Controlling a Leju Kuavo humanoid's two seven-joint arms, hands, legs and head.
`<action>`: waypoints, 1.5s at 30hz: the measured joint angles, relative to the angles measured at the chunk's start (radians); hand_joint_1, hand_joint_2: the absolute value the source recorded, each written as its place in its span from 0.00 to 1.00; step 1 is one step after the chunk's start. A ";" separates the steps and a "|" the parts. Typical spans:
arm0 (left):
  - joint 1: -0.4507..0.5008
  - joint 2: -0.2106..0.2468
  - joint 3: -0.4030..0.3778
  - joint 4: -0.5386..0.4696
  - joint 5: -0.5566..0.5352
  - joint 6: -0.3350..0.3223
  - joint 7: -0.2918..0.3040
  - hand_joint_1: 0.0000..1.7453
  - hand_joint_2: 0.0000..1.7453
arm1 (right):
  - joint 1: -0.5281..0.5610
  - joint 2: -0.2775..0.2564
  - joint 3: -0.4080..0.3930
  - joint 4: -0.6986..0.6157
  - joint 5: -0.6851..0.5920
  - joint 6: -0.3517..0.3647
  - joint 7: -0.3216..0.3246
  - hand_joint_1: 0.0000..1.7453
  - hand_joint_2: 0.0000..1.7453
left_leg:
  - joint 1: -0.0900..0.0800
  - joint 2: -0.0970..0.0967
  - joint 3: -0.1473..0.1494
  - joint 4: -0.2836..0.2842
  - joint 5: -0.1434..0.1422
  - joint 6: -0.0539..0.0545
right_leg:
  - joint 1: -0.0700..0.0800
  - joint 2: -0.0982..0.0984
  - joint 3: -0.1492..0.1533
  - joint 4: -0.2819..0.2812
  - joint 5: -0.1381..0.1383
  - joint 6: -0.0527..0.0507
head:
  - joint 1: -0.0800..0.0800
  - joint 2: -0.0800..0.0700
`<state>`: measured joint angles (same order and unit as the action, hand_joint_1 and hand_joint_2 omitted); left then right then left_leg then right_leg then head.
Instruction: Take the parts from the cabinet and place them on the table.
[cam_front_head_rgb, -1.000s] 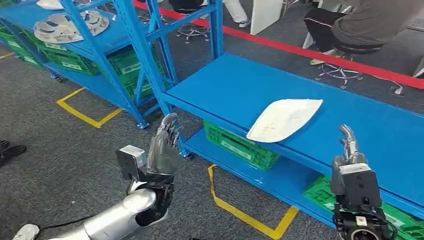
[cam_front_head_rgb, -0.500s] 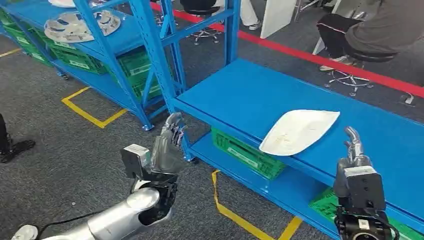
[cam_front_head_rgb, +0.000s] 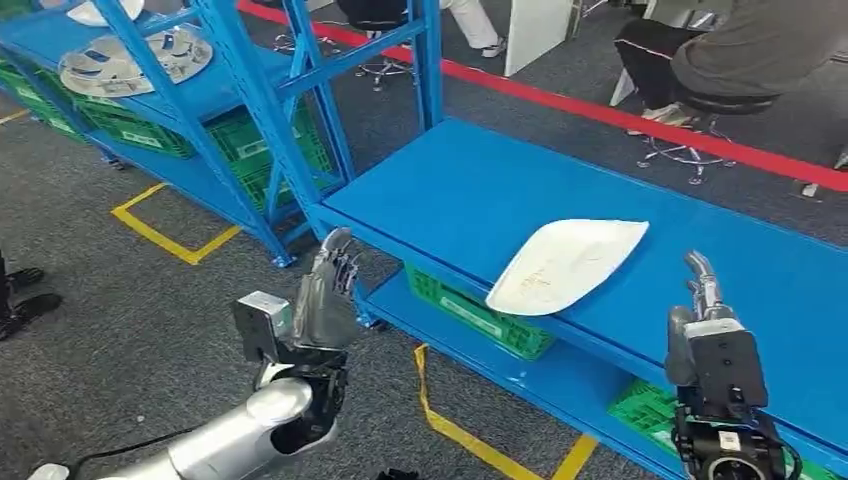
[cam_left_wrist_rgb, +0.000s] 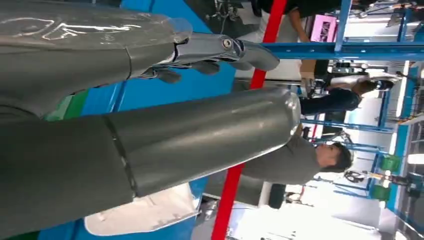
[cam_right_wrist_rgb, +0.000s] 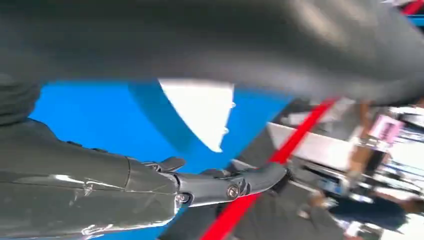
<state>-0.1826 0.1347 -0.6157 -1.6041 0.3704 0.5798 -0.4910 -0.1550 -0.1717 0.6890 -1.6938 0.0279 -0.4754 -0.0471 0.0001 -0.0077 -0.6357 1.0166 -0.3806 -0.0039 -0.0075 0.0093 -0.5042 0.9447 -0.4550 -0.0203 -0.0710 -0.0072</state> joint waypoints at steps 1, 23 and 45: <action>0.000 0.000 0.000 0.000 -0.001 0.000 0.001 0.00 0.00 | 0.000 0.000 -0.001 0.002 -0.001 0.008 0.013 0.00 1.00 | -0.002 0.001 0.021 -0.055 0.019 0.007 | 0.000 0.000 0.000 0.000 -0.004 0.002 | -0.001 0.000; 0.000 0.001 0.000 -0.001 -0.019 -0.015 0.017 0.00 0.00 | -0.133 -0.032 0.055 0.143 0.123 0.338 0.231 0.00 1.00 | -0.006 -0.003 0.036 -0.081 0.001 0.010 | 0.005 -0.002 0.006 -0.007 -0.014 0.016 | 0.011 0.000; 0.000 0.007 0.000 -0.002 0.008 0.008 0.009 0.00 0.00 | -0.257 -0.061 0.162 0.210 0.167 0.431 0.255 0.00 1.00 | -0.003 -0.002 0.037 -0.082 0.001 0.009 | 0.008 -0.002 0.006 -0.007 -0.014 0.016 | 0.011 0.000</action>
<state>-0.1829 0.1419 -0.6157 -1.6056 0.3784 0.5879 -0.4818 -0.4123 -0.2331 0.8514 -1.4836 0.1949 -0.0439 0.2075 -0.0029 -0.0101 -0.5992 0.9348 -0.3792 0.0054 0.0000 0.0078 -0.4981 0.9382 -0.4686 -0.0043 -0.0603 -0.0072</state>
